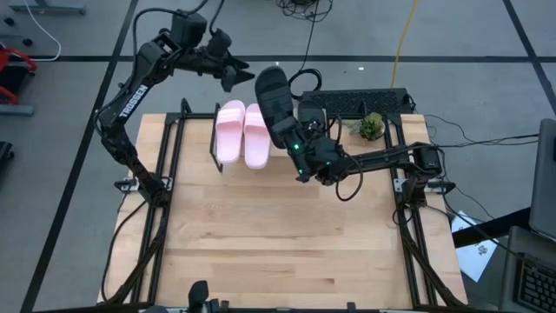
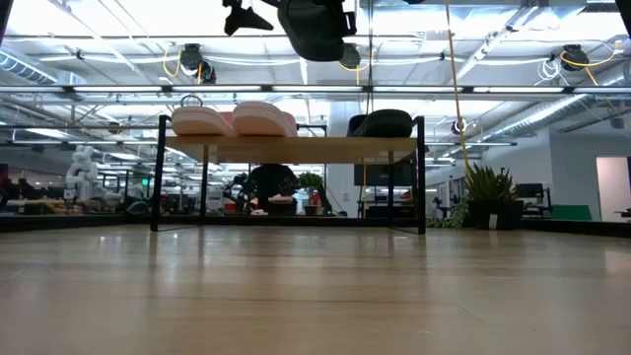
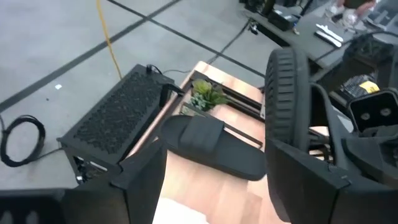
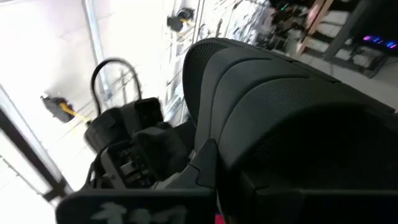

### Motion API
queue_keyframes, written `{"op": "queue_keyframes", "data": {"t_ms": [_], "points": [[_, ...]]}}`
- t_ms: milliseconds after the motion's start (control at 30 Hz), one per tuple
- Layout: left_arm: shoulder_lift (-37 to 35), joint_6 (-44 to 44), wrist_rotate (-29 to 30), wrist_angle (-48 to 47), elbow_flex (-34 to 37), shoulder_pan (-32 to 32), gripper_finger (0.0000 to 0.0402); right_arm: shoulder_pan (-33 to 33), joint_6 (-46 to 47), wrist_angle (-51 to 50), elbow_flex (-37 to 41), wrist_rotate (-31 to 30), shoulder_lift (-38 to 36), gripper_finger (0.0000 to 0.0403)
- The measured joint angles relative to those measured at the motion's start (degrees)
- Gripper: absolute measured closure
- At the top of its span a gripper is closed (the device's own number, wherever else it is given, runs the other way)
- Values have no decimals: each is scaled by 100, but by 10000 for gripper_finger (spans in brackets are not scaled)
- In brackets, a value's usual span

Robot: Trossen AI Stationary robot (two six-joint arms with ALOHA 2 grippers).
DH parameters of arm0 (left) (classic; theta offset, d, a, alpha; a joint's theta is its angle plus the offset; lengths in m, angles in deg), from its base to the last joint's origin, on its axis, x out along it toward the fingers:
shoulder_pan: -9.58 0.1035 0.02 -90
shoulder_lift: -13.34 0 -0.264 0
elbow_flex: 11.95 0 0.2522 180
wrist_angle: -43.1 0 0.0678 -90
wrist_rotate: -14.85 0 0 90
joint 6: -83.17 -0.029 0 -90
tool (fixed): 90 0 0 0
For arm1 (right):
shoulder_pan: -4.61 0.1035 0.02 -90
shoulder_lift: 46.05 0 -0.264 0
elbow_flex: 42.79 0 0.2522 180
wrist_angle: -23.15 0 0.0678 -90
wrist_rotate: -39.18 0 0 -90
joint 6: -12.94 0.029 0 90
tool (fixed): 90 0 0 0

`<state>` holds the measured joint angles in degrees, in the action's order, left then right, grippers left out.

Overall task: Pick and place slides into the shelf
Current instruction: Put the black slipper on the shelf

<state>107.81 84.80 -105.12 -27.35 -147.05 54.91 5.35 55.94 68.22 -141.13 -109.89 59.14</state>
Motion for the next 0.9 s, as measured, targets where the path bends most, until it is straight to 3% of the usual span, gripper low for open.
{"op": "queue_keyframes", "data": {"t_ms": [433, 900], "points": [[150, 3, 59, 78, -2, -211, 131, 8, 522, -436, 7, 164, 0, 399], [-416, 111, -337, 64, -2, 112, 131, -52, 428, -397, 0, 276, 0, 399]]}}
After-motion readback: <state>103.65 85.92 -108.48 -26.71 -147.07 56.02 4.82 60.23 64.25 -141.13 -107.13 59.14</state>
